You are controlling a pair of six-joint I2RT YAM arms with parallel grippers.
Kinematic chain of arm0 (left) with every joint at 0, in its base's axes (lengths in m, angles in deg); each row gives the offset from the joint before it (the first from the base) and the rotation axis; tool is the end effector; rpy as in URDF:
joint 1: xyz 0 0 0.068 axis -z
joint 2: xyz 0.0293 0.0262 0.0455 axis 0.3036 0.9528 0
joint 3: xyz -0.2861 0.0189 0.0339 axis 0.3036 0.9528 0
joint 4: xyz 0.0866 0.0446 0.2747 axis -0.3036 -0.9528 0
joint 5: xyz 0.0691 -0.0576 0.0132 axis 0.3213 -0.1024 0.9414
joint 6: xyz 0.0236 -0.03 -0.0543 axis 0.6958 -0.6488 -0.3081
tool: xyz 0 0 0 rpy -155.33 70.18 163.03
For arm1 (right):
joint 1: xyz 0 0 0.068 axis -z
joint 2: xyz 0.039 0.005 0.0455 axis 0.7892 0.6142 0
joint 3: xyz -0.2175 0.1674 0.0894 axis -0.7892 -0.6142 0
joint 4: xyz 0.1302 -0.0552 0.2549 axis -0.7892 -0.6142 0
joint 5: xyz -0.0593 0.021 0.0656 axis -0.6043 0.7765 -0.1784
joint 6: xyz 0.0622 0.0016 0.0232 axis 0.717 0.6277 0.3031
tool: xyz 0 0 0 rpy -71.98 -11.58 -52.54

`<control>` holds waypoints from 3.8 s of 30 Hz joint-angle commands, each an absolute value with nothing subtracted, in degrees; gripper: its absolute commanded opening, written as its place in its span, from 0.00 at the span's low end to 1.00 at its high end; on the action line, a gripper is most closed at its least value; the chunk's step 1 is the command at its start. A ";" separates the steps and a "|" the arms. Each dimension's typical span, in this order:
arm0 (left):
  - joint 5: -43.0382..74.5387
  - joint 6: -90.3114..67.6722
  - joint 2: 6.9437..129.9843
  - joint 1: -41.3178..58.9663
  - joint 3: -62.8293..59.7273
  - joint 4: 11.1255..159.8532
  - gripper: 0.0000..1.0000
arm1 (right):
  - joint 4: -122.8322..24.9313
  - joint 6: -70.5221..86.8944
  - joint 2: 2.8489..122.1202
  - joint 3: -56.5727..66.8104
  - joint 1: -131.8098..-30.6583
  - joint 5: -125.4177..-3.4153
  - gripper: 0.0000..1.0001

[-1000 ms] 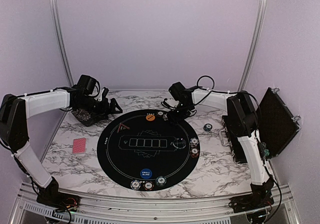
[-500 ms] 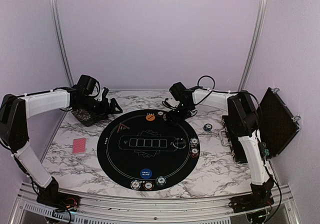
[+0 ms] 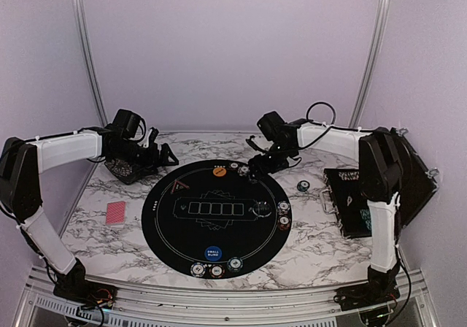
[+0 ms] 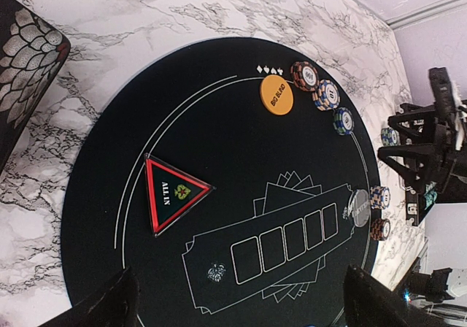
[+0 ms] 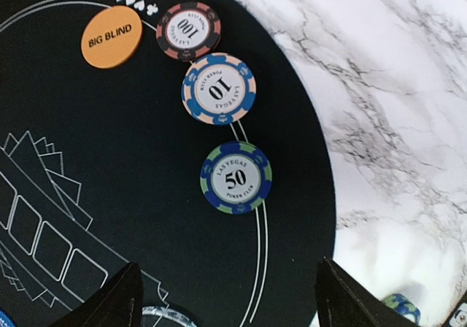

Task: Distribute texas hold em gaming equipment
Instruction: Place the poker chips pile in the big blind area, then pick up the pile of poker chips from the center of the board.

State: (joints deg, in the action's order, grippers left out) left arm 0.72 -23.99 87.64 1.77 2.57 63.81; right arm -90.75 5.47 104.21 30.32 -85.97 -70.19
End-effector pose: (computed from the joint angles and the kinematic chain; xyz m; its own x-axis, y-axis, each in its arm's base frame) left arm 0.3718 -0.1534 0.2349 -0.8514 -0.0995 -0.5150 0.2353 0.8051 -0.5445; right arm 0.4191 0.2832 0.1870 -0.7874 -0.4423 -0.4294 -0.5137 0.8559 0.0603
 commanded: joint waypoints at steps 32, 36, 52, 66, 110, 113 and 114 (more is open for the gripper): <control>1.49 -23.92 87.25 1.75 2.72 63.98 0.99 | -86.11 17.21 92.30 8.50 -71.46 -77.73 0.73; 1.42 -23.92 87.27 1.75 2.68 64.00 0.99 | -85.72 17.28 93.37 8.85 -71.27 -76.92 0.72; 1.59 -23.91 87.18 1.75 2.70 64.04 0.99 | -85.71 17.10 98.69 11.72 -70.48 -76.12 0.65; 1.66 -23.93 87.18 1.72 2.73 64.05 0.99 | -86.56 17.21 99.13 11.93 -70.48 -75.41 0.43; 1.34 -24.09 87.18 1.74 2.80 63.97 0.99 | -90.83 17.02 96.31 16.35 -74.39 -77.00 0.18; 1.30 -24.04 87.19 1.75 2.77 64.03 0.99 | -91.28 17.02 95.75 15.98 -75.04 -77.30 0.18; 1.30 -24.01 87.11 1.75 2.73 64.00 0.99 | -91.35 17.06 95.43 15.77 -75.24 -77.39 0.18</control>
